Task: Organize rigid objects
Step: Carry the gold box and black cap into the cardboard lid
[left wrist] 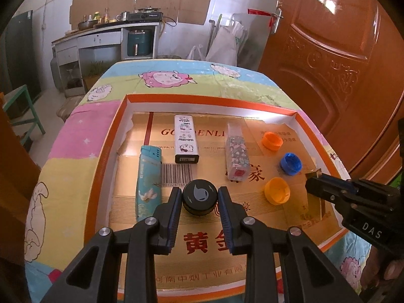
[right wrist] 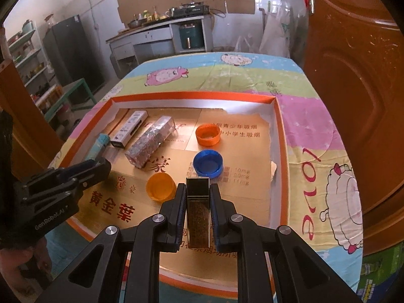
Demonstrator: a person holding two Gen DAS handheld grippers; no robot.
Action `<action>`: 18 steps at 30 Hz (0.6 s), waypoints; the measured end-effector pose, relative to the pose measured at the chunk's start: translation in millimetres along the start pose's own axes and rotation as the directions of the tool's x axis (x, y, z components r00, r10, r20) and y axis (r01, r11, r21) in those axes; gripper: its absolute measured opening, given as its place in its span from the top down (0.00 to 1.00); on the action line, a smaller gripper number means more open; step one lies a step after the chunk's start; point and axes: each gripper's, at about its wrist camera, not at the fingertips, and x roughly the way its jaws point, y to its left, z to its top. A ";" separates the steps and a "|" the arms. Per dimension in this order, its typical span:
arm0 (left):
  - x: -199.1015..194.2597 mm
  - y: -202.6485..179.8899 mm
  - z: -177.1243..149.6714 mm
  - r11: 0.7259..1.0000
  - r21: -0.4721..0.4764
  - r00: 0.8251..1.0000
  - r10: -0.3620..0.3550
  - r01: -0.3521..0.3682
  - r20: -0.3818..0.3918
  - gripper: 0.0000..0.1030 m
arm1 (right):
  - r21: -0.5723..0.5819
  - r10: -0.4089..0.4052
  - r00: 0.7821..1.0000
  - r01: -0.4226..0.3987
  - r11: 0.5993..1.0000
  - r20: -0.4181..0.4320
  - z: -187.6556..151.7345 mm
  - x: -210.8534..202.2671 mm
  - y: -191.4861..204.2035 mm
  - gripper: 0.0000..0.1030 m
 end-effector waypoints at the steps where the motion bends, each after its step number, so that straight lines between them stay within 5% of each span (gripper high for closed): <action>1: 1.0 0.2 -0.1 1.000 0.000 1.000 0.000 0.000 -0.001 0.71 | 0.001 0.000 1.000 0.000 1.000 -0.005 -0.2 1.9 -0.4 0.82; 18: 10.3 1.1 -3.2 1.000 0.005 1.000 0.001 -0.001 -0.010 0.71 | -0.013 0.006 0.999 -0.007 1.000 -0.044 -2.0 21.4 3.3 0.82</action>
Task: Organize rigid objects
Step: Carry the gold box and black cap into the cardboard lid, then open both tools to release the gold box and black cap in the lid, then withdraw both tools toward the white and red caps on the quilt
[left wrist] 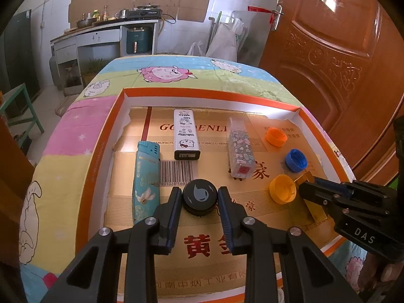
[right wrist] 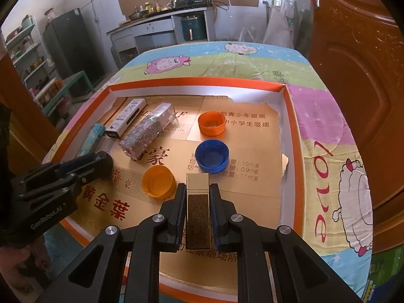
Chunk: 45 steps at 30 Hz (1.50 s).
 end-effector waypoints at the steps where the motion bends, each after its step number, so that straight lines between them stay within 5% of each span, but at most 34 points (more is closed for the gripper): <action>1: 0.4 -0.4 0.0 1.000 0.003 1.000 0.002 -0.002 0.002 0.71 | -0.002 -0.001 1.000 0.001 1.000 0.000 -0.1 0.6 0.3 0.82; 9: 1.0 -0.4 -0.2 1.000 0.012 1.000 0.006 -0.006 0.017 0.71 | -0.001 -0.009 1.000 0.009 1.000 0.004 -0.5 1.9 2.0 0.79; 12: 0.2 0.7 -0.5 1.000 0.006 1.000 -0.012 0.012 0.022 0.71 | -0.009 -0.015 1.000 0.015 1.000 0.009 -1.8 1.6 4.6 0.58; 14: -0.7 0.9 0.0 1.000 0.004 1.000 -0.019 0.019 0.022 0.68 | -0.019 -0.021 1.000 0.021 1.000 0.015 -3.0 -0.2 5.7 0.54; 18: -8.5 -2.0 0.7 1.000 0.010 0.999 -0.021 0.020 0.046 0.56 | -0.025 -0.029 0.999 0.030 0.999 0.037 -3.2 -7.7 6.5 0.54; 45: -112.9 -10.4 -26.3 1.000 0.025 0.987 -0.016 0.012 0.160 0.54 | 0.000 -0.017 0.992 0.017 1.000 0.121 -45.0 -97.9 25.7 0.54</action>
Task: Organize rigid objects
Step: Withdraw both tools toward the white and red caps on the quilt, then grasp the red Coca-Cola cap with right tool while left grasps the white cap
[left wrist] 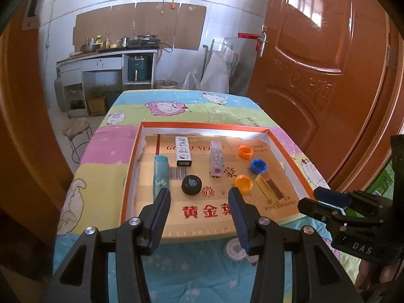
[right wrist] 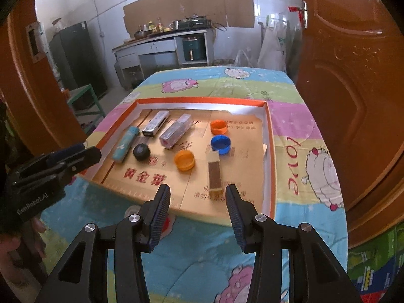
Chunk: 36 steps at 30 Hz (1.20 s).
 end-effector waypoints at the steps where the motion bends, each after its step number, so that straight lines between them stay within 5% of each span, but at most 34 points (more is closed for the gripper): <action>1: -3.4 0.4 -1.6 1.000 0.000 1.000 0.000 0.000 0.002 0.54 | 0.001 0.001 1.000 -0.001 1.000 0.000 -1.9 -1.7 0.9 0.54; 16: -47.9 9.5 -39.8 0.999 -0.017 0.999 -0.028 0.028 0.034 0.54 | 0.022 0.020 0.999 -0.019 1.000 -0.049 -48.7 8.6 25.0 0.54; 31: -53.6 38.5 -55.5 0.997 -0.071 0.999 -0.040 0.042 0.029 0.54 | 0.025 -0.038 0.995 0.040 0.999 -0.089 -50.9 48.6 47.1 0.55; 36: -50.6 45.0 -58.1 0.996 -0.079 0.999 -0.050 0.052 0.021 0.54 | 0.005 -0.053 0.995 0.054 0.999 -0.088 -48.2 54.8 54.4 0.67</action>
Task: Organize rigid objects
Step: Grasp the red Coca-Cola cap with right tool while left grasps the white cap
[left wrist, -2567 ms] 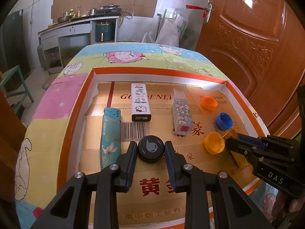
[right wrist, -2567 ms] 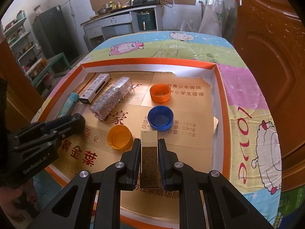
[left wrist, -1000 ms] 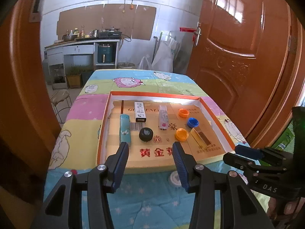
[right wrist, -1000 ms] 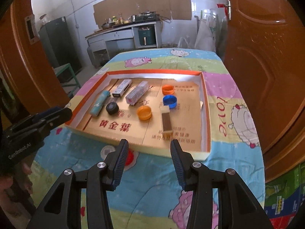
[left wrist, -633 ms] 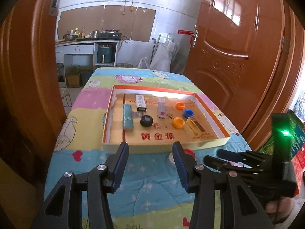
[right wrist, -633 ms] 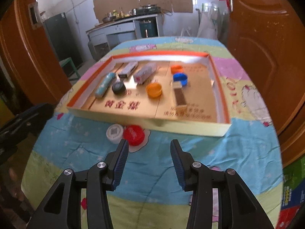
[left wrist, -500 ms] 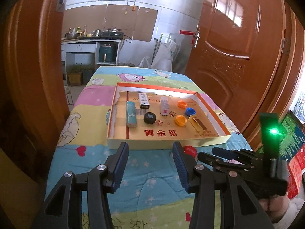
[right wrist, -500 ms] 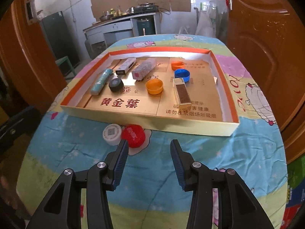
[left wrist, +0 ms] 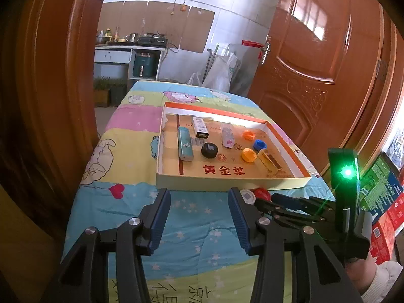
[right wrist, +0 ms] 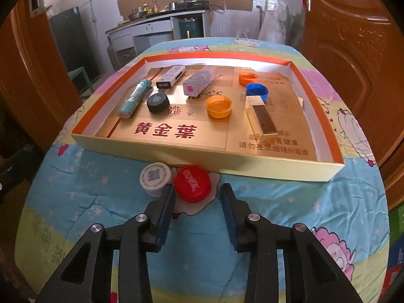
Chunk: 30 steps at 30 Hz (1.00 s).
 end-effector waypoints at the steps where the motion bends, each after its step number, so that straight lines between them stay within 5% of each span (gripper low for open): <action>1: 0.3 1.3 -0.5 1.000 -0.002 1.000 -0.001 0.001 -0.002 0.54 | -0.004 -0.002 1.000 0.002 1.000 0.002 0.8 1.1 2.1 0.69; 11: 9.4 -0.4 -3.3 1.000 0.000 0.999 -0.017 0.017 -0.039 0.54 | -0.026 -0.018 1.000 0.018 0.999 0.011 1.9 4.7 8.6 0.70; 30: 78.3 -74.7 -3.4 0.987 0.158 0.987 -0.018 0.044 -0.160 0.54 | 0.089 -0.004 0.997 -0.003 0.996 0.078 -14.6 -38.8 -48.3 0.70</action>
